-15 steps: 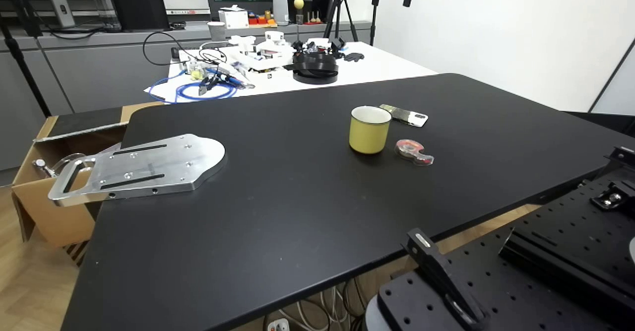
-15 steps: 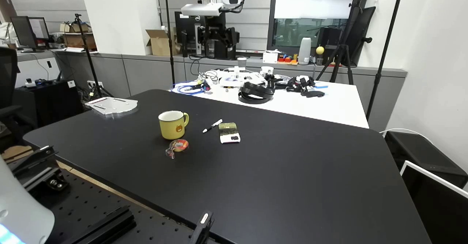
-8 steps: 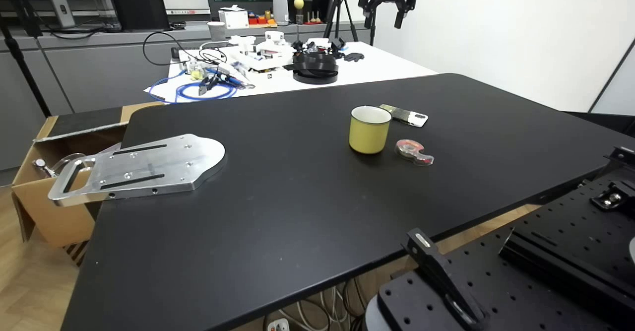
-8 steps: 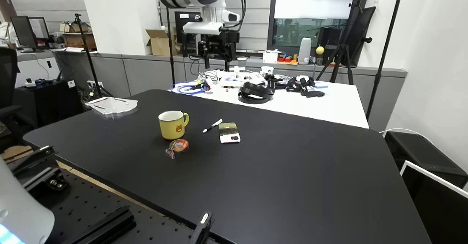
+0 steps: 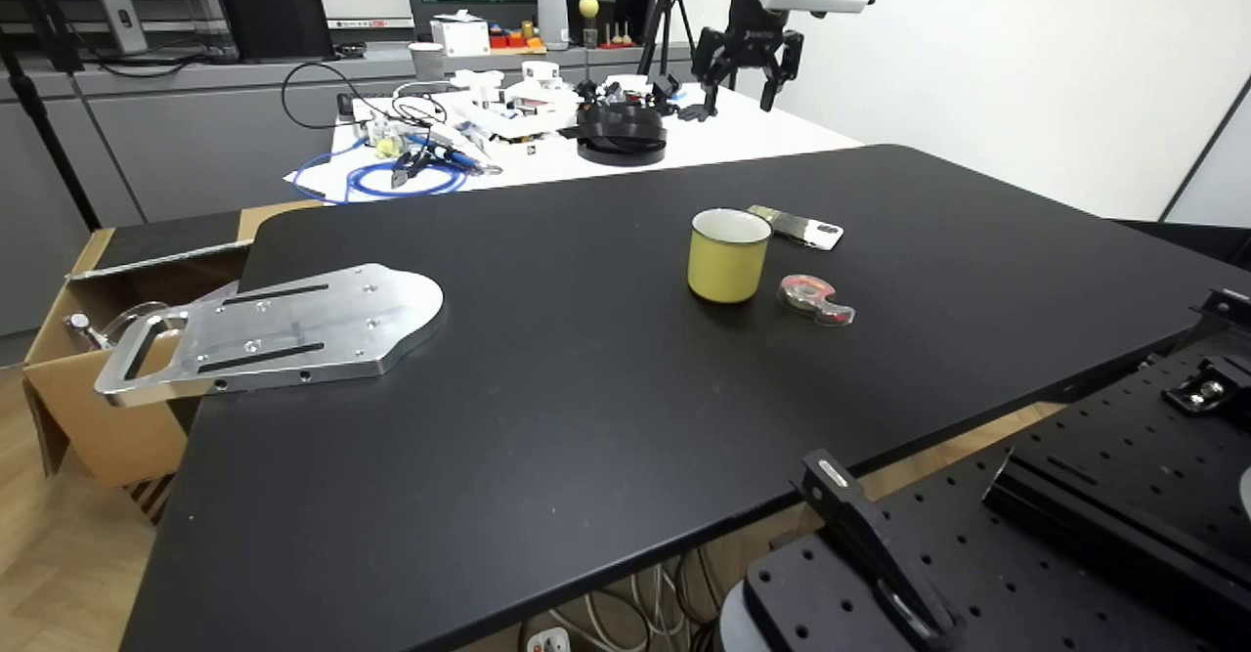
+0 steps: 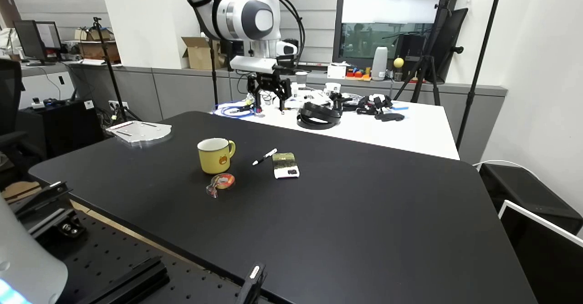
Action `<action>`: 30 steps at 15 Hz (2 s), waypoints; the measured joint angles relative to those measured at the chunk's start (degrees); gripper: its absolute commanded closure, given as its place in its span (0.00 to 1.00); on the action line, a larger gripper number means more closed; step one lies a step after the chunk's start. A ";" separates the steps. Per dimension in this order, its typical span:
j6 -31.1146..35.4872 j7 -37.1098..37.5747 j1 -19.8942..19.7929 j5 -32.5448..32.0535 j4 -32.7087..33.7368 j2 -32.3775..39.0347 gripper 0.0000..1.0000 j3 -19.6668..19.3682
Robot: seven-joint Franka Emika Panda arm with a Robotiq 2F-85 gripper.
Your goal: Put the pen inside the yellow mug
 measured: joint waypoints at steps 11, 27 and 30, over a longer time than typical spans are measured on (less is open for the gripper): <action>3.09 0.06 -0.83 3.49 -0.21 6.34 0.00 1.20; 5.81 0.13 -2.22 5.66 -5.54 8.36 0.00 1.31; 5.88 0.11 -3.06 5.65 -6.24 8.36 0.00 1.25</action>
